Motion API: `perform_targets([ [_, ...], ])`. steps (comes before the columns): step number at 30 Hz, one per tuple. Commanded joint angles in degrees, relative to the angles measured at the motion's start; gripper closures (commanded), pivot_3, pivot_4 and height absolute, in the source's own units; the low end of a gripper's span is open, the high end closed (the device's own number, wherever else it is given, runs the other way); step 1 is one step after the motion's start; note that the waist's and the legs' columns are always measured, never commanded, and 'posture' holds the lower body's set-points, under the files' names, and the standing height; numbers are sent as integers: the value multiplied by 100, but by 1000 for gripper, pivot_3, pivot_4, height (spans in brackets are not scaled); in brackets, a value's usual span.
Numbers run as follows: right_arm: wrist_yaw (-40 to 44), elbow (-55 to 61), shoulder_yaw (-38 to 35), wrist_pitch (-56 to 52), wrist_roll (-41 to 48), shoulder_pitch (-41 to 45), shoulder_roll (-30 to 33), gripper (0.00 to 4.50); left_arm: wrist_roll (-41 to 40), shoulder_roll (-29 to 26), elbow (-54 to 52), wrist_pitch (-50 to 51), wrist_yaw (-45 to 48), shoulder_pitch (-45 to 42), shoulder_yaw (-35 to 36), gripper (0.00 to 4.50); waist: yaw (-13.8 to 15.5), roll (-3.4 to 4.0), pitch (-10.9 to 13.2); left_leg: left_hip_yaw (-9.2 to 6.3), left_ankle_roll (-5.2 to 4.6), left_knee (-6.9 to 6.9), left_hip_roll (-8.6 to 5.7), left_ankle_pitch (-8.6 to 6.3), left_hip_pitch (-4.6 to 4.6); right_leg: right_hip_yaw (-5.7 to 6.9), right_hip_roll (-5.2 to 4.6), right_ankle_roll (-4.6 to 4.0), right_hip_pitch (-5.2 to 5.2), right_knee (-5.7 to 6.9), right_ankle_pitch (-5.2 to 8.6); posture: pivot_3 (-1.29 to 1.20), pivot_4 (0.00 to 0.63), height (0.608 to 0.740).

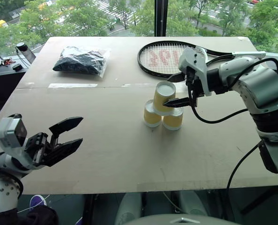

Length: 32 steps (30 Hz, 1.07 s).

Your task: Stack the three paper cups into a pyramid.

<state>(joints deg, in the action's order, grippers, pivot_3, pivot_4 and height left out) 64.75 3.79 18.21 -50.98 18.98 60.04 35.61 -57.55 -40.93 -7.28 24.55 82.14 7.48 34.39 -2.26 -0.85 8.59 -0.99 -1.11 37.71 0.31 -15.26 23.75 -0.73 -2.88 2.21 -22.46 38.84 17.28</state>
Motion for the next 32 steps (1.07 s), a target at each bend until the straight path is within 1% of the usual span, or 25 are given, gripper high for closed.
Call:
perform_targets([
  [1, 22, 278, -373, 44, 142, 235, 138, 63, -56, 6, -186, -18, -49, 15, 72, 0, 0, 0, 0, 0, 0, 0, 0, 0, 0, 0, 0, 0, 0, 0, 0, 0, 150, 740],
  [6, -184, 930, -1136, -69, 519, -192, 498, 63, -11, 120, -397, 39, -417, 106, -15, 0, 37, -1, 0, -4, -1, 0, 0, -1, 3, 3, -2, 0, 0, -1, 0, 0, 150, 740],
  [7, -261, 1099, -1329, -72, 615, -347, 539, 63, -11, 144, -446, 49, -490, 140, -28, 0, 38, -4, -2, -5, -3, 0, 0, -2, 4, 3, -3, 0, 1, -3, 0, 0, 150, 740],
  [8, -385, 1366, -1687, -149, 812, -600, 554, 63, 59, 194, -508, 39, -658, 181, -70, 0, 40, -11, -6, -4, -6, 0, 0, -4, 3, 3, -4, 0, 1, -2, 0, 0, 150, 740],
  [10, -665, 2121, -2597, -285, 1208, -1453, 591, 63, 108, 310, -696, 73, -938, 318, -165, 0, 82, -18, -10, -8, -8, 0, 0, -5, 4, 4, -4, 0, 3, -3, 0, 0, 150, 740],
  [12, -918, 2741, -3317, -369, 1453, -2399, 636, 63, 198, 415, -839, 82, -1243, 419, -221, 0, 134, -16, -9, -8, -10, 0, 0, -6, 5, 3, -6, 0, 7, -6, 0, 0, 150, 740],
  [14, -1120, 3156, -3787, -327, 1534, -3223, 662, 63, 417, 457, -922, 22, -1522, 484, -292, 0, 162, -15, -9, -7, -11, 0, 0, -7, 5, 1, -5, 0, 8, -6, 0, 0, 150, 740],
  [16, -1269, 3555, -4429, -200, 1667, -4216, 475, 63, 634, 480, -965, -26, -1719, 558, -390, 0, 167, -15, -9, -8, -13, 2, 0, -7, 0, 1, -2, 0, 12, -2, 0, 0, 150, 740],
  [18, -1330, 3793, -4860, 15, 1754, -5030, 311, 63, 756, 502, -958, -52, -1849, 610, -427, 0, 183, -15, -11, -19, -15, 1, 0, -8, -10, 11, 0, 0, 31, -6, 0, 0, 150, 740],
  [19, -1273, 3862, -5020, 289, 1668, -5535, 225, 63, 906, 491, -909, -135, -1887, 660, -455, 0, 164, -7, -7, -21, -15, 8, 0, -8, -21, 13, 3, 0, 45, -5, 1, 0, 150, 740],
  [21, -1180, 3963, -5194, 752, 1539, -6264, 99, 63, 1156, 450, -776, -277, -1914, 745, -492, 0, 163, -6, -5, -12, -17, 7, 0, -8, -44, 5, 3, 0, 74, -8, 1, 0, 150, 740],
  [23, -1037, 3816, -5353, 1408, 1254, -7064, -80, 63, 1632, 413, -451, -594, -1922, 886, -577, 0, 158, -6, -7, -8, -18, 0, 0, -10, -99, 1, 8, 0, 120, -19, 2, 0, 150, 740],
  [25, -1013, 3592, -5366, 1995, 907, -7644, -155, 63, 1879, 413, -223, -780, -1890, 971, -623, 0, 141, -6, -8, -3, -18, -10, 1, -10, -122, -3, 16, -1, 133, -26, 3, 0, 150, 740],
  [28, -950, 3263, -5239, 2662, 605, -8116, -178, 63, 2024, 459, -118, -938, -1928, 947, -688, 0, 144, -10, -9, 8, -18, -13, 3, -10, -130, -16, 19, -1, 133, -22, 3, 0, 150, 740],
  [32, -961, 2890, -5068, 3226, 482, -8304, -209, 63, 2044, 450, -192, -878, -2107, 842, -733, 0, 158, -16, -13, 6, -18, -11, 4, -9, -131, -16, 17, -1, 135, -22, 2, 0, 150, 740],
])
